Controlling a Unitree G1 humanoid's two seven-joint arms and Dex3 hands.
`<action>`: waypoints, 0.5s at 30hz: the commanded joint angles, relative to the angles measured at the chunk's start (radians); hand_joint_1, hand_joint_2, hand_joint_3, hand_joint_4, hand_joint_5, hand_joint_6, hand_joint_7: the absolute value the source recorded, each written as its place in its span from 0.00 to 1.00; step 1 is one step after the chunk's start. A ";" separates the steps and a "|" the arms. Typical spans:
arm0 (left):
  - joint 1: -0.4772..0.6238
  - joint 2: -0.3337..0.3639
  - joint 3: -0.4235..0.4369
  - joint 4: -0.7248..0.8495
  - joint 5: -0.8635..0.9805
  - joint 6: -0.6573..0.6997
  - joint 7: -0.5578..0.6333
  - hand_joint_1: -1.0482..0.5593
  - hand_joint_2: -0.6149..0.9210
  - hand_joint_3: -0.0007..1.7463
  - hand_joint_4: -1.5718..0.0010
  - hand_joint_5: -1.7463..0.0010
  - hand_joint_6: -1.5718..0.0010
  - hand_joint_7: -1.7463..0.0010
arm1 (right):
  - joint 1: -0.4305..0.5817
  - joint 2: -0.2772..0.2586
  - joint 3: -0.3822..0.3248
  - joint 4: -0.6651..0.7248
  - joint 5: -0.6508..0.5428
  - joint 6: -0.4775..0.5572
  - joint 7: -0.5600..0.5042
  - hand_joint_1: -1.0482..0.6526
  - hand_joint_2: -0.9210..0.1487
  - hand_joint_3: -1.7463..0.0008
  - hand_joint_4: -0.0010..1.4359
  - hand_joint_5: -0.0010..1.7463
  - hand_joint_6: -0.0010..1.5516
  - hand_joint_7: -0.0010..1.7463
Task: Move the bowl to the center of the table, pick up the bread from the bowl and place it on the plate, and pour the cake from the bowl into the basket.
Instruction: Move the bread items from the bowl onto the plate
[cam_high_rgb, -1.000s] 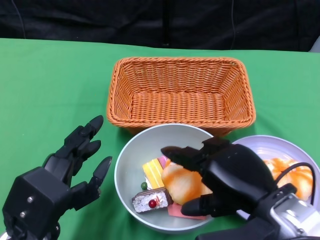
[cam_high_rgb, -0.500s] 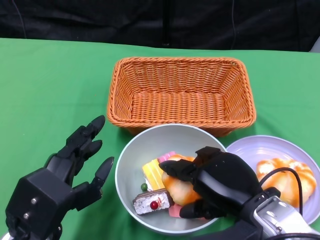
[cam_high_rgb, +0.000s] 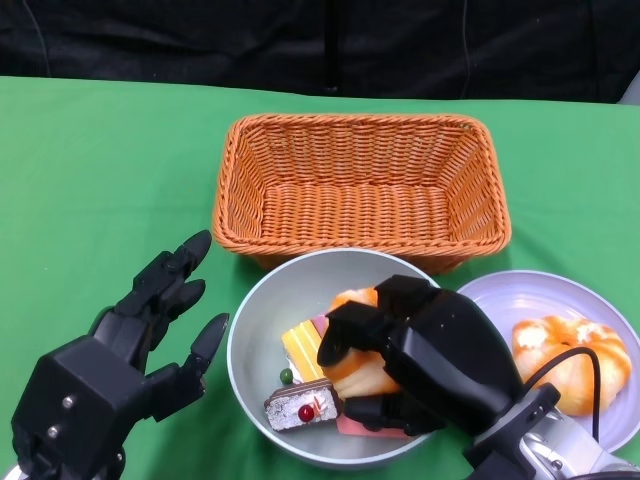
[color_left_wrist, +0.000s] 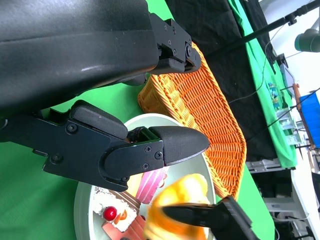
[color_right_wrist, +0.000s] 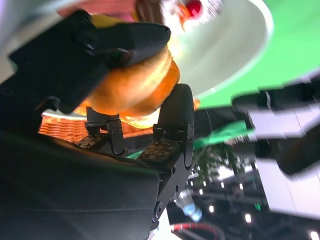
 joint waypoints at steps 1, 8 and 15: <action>-0.002 0.009 0.014 -0.003 -0.001 -0.010 0.006 0.17 1.00 0.39 1.00 0.66 0.87 0.99 | -0.002 -0.001 -0.031 -0.029 0.037 -0.032 -0.029 0.53 0.58 0.21 0.72 1.00 0.50 1.00; -0.004 0.008 0.014 0.013 0.003 -0.022 0.009 0.16 1.00 0.39 1.00 0.65 0.87 0.99 | 0.002 -0.004 -0.083 -0.067 0.088 -0.100 -0.053 0.49 0.60 0.14 0.72 1.00 0.50 1.00; -0.007 0.013 0.016 0.015 0.004 -0.018 0.006 0.16 1.00 0.39 1.00 0.65 0.87 0.99 | 0.030 -0.017 -0.144 -0.152 0.145 -0.137 -0.032 0.49 0.58 0.15 0.71 1.00 0.50 1.00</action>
